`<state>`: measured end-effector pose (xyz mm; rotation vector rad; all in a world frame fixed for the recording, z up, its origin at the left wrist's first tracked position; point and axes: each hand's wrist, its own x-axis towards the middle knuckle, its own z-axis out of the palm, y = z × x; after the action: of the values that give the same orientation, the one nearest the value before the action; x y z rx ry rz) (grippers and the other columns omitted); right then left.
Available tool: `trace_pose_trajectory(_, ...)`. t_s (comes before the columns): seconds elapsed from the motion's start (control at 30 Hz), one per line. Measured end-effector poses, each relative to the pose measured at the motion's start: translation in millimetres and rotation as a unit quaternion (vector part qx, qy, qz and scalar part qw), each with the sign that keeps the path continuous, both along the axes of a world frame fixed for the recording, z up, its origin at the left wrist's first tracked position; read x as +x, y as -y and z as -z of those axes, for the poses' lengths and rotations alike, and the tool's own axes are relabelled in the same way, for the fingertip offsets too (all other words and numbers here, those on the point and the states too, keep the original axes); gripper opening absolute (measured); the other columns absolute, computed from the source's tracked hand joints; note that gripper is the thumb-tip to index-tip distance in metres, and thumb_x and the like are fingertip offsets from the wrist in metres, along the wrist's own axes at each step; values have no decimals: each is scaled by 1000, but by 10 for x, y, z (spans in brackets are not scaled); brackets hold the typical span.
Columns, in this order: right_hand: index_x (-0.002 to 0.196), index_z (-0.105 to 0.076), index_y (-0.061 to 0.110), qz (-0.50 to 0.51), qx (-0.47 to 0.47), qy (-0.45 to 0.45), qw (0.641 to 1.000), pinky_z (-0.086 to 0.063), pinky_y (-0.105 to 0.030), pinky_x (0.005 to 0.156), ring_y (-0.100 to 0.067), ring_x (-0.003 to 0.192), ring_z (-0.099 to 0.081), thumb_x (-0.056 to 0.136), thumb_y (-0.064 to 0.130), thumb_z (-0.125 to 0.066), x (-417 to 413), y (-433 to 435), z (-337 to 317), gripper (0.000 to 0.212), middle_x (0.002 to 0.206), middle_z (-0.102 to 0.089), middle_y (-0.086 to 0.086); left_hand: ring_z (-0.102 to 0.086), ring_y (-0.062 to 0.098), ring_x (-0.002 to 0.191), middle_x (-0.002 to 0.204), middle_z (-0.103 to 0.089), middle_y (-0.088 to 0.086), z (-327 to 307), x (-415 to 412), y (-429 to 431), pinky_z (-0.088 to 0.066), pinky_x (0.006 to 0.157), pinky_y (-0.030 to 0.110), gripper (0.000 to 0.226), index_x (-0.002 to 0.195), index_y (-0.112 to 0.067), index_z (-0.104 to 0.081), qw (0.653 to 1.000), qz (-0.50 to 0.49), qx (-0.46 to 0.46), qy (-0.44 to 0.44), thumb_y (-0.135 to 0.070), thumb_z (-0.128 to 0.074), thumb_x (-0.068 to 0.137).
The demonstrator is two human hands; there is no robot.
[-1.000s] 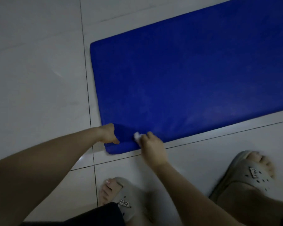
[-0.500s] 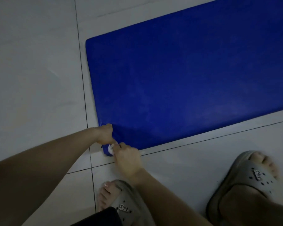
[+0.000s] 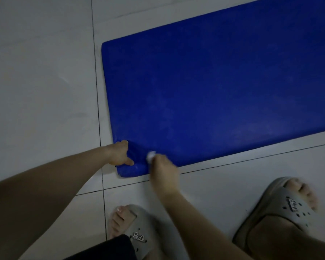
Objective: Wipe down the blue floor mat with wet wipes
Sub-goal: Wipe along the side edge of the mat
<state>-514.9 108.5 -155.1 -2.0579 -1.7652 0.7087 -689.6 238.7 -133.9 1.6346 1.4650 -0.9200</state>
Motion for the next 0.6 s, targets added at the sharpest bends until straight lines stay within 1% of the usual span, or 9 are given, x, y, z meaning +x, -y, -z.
trace_pose_trajectory(0.1,124,-55,9,-233,-36,12,972,-49,-36,61,-24,80,-65,98,9,-51,-334,-62,-131,26,101,-64,-8,-54,17,87,102,-51,4,9,20,-15,-48,68,29,52,118,-11,-43,1000,2,3,-7,-48,-69,92)
trace_pose_trajectory(0.17,127,-54,13,-281,-18,30,959,-43,-35,55,-23,75,-63,98,11,-52,-196,-130,-164,29,96,-62,-6,-53,17,87,101,-50,4,6,50,-31,-44,66,27,56,121,-9,-42,1000,0,2,-12,-49,-69,92)
trace_pose_trajectory(0.23,105,-63,20,-229,45,35,972,-36,-29,46,-20,61,-61,95,15,-62,153,-118,-109,12,81,-61,0,-54,18,95,111,-49,5,1,68,-32,-46,71,26,63,125,-11,-38,1000,-11,-9,-14,-52,-71,90)
trace_pose_trajectory(0.27,95,-63,22,-171,75,29,982,-37,-28,45,-20,59,-61,96,19,-64,388,-98,-85,3,77,-62,2,-54,19,99,115,-49,5,-9,72,-31,-48,76,26,66,129,-12,-37,1000,-11,-11,-14,-53,-71,89)
trace_pose_trajectory(0.3,89,-63,21,-109,91,32,989,-44,-30,48,-21,61,-62,99,23,-62,641,-69,-55,9,77,-64,1,-54,19,103,119,-48,5,-11,79,-28,-49,80,26,69,132,-12,-36,1000,-10,-11,-11,-53,-71,89)
trace_pose_trajectory(0.4,91,-62,17,70,28,36,997,-55,-37,67,-23,74,-65,104,35,-52,1336,2,-70,24,88,-69,-2,-52,19,107,122,-46,4,-8,84,-23,-49,87,27,73,139,-10,-34,1000,-19,-10,-7,-52,-70,91)
trace_pose_trajectory(0.47,92,-58,15,144,0,48,988,-51,-34,66,-23,73,-64,102,34,-52,1440,8,-96,22,89,-67,-2,-51,18,106,121,-44,3,-13,97,-26,-48,85,26,75,141,-9,-33,1000,-21,-6,-8,-52,-70,91)
trace_pose_trajectory(0.53,96,-58,13,178,-20,26,984,-48,-34,69,-25,80,-64,99,26,-55,1210,-33,-123,13,93,-67,-4,-51,19,107,121,-44,3,-23,108,-17,-48,83,26,77,142,-9,-32,1000,-28,-7,-12,-52,-70,91)
trace_pose_trajectory(0.6,102,-61,14,144,-33,-18,989,-51,-36,76,-25,86,-65,99,23,-54,824,-67,-118,12,98,-67,-4,-51,18,106,120,-44,3,-31,120,-12,-48,82,26,76,141,-10,-32,1000,-26,-4,-14,-52,-69,91)
